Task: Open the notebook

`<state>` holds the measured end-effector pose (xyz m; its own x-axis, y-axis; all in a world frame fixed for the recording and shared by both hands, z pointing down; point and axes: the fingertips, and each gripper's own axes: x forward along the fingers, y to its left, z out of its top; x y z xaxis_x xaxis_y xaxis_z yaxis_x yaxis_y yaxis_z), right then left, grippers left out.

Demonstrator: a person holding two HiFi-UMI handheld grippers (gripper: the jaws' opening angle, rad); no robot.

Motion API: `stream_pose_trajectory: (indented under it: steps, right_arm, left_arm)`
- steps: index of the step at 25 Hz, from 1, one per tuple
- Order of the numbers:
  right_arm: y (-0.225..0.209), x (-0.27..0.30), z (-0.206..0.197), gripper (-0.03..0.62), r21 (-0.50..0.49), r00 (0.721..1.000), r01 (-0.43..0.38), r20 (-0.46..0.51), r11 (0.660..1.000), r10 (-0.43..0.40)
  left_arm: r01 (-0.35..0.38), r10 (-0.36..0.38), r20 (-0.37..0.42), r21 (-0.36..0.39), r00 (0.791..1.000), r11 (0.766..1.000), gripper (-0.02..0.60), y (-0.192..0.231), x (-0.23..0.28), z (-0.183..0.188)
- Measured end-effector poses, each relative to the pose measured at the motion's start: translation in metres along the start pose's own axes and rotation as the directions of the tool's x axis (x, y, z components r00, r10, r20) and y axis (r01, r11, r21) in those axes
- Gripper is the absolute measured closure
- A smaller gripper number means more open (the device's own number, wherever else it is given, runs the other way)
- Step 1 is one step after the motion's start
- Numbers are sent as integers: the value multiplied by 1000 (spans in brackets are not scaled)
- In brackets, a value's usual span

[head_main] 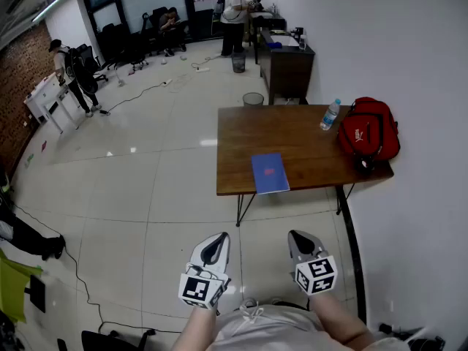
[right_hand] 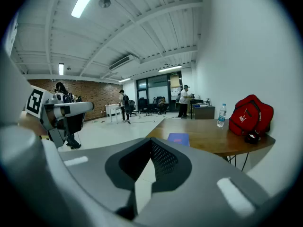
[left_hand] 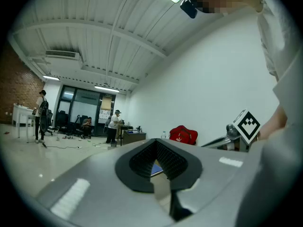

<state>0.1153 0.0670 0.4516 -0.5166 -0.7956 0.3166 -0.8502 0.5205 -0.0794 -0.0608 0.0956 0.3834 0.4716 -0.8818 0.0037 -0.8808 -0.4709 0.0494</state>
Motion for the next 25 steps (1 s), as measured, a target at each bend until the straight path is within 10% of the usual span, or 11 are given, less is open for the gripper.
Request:
stream_pose_trajectory:
  steps: [11, 25]
  right_arm:
    - [-19, 54, 3, 586, 56, 997, 72, -29, 996, -70]
    - [-151, 197, -31, 586, 72, 958, 193, -232, 979, -171]
  left_arm:
    - [2, -4, -60, -40, 998, 999, 577, 44, 23, -29]
    - [0, -24, -191, -124, 981, 992, 577, 110, 177, -94]
